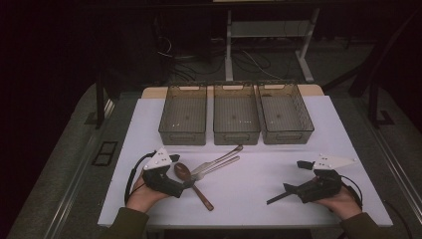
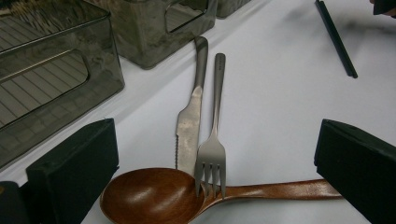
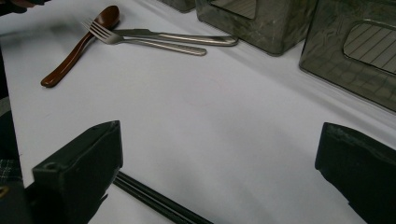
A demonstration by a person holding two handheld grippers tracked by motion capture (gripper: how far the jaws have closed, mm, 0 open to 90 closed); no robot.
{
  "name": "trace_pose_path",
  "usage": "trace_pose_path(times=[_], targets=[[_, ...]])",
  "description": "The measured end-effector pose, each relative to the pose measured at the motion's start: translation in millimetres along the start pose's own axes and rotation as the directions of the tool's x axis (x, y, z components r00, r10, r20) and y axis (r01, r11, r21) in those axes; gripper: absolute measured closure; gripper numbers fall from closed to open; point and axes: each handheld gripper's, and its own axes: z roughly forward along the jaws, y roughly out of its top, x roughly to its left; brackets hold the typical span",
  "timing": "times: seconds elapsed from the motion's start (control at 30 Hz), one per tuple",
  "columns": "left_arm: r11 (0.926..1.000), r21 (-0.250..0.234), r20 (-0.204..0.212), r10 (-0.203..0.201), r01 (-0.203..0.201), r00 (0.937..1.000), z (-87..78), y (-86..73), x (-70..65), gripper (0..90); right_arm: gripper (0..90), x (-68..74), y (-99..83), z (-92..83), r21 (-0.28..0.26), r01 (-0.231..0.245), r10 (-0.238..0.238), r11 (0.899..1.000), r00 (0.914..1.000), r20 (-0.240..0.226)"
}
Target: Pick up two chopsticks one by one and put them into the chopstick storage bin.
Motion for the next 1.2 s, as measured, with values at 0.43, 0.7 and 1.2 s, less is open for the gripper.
trace_pose_path(times=[0.43, 0.7, 1.2], targets=[[1.0, -0.007, 0.005, 0.006, -0.006, 1.0, -1.5, 0.5, -1.8, 0.0, 4.7, 4.8, 1.1, -1.8, 0.027, 0.02, -0.019, 0.999, 0.9984, -0.054], [1.0, 0.001, 0.004, 0.005, -0.005, 1.0, -1.0, 0.1, -1.5, 0.0, 14.2, 8.7, 1.2, 0.8, 0.069, 0.042, -0.034, 0.997, 0.9928, -0.115], [1.0, 0.001, 0.009, 0.006, -0.006, 0.9999, -1.1, 0.0, -2.8, 0.0, 46.5, 27.6, 3.4, 24.6, 0.171, 0.18, -0.129, 0.969, 0.9541, -0.27]])
